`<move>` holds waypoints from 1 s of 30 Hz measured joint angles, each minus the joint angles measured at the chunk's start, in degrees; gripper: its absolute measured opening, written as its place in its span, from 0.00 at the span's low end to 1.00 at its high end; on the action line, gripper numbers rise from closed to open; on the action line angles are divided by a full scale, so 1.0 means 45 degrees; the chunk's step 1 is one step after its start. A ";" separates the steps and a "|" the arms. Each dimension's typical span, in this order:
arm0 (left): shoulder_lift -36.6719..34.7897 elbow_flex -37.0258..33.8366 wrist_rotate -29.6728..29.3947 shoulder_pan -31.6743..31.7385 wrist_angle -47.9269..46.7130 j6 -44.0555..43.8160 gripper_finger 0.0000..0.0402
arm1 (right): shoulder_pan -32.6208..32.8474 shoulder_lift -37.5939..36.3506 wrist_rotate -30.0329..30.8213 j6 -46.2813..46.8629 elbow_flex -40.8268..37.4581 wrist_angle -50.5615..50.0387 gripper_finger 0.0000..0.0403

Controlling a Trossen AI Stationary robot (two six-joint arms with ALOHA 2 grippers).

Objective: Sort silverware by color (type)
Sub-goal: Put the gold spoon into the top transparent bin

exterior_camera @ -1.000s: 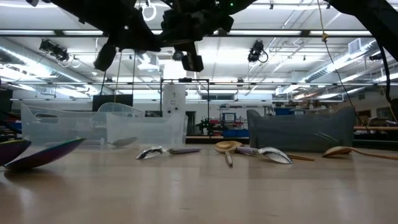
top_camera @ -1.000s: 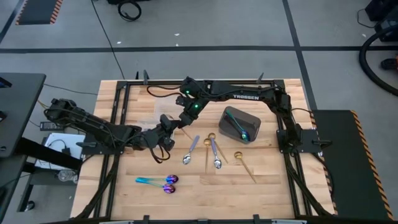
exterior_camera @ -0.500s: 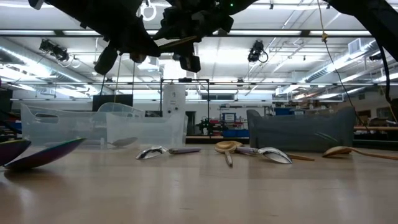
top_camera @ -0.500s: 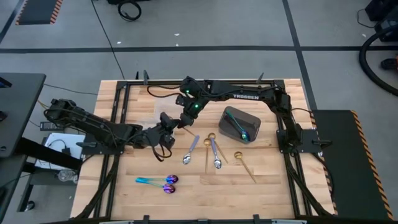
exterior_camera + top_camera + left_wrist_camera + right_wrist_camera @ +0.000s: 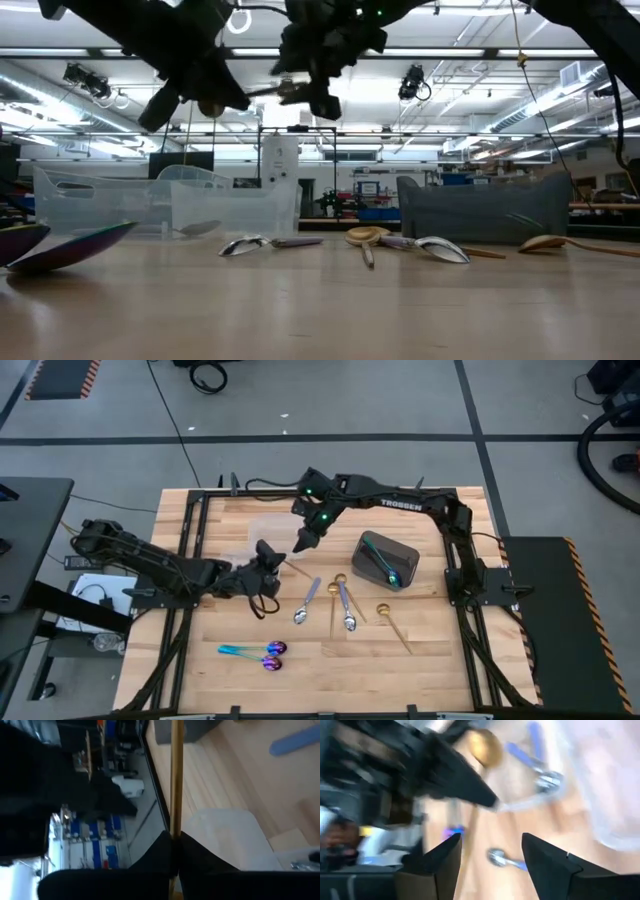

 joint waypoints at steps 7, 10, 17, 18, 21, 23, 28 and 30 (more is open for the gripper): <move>0.0000 0.0000 0.0520 0.1088 -0.1059 -0.1285 0.05 | 0.0206 -0.0047 0.3328 -0.1690 -0.0005 -0.1512 0.54; 0.0000 0.0000 0.1349 0.1717 -0.1228 -0.1629 0.05 | 0.0502 -0.0053 0.4973 -0.2379 -0.0010 -0.1998 0.53; -0.0005 0.0000 0.2247 0.2848 -0.1588 -0.2099 0.05 | 0.1288 -0.0379 0.8506 -0.3163 -0.0892 -0.1903 0.50; -0.0005 0.0000 0.2264 0.2930 -0.1659 -0.2070 0.05 | 0.1341 -0.0555 0.8629 -0.3188 -0.1169 -0.1643 0.50; -0.0010 0.0000 0.2585 0.3199 -0.1798 -0.2058 0.05 | 0.1363 -0.1166 0.8647 -0.3144 -0.2116 -0.0721 0.48; -0.0016 0.0000 0.2855 0.3405 -0.1862 -0.2053 0.05 | 0.1357 -0.1637 0.8652 -0.3007 -0.2953 0.0081 0.47; -0.0019 0.0000 0.3674 0.4077 -0.1965 -0.2048 0.05 | 0.1608 -0.2767 0.8686 -0.2562 -0.5175 0.2036 0.46; -0.0019 0.0000 0.3940 0.4382 -0.1956 -0.2047 0.05 | 0.1815 -0.3250 0.8727 -0.2492 -0.6068 0.2881 0.46</move>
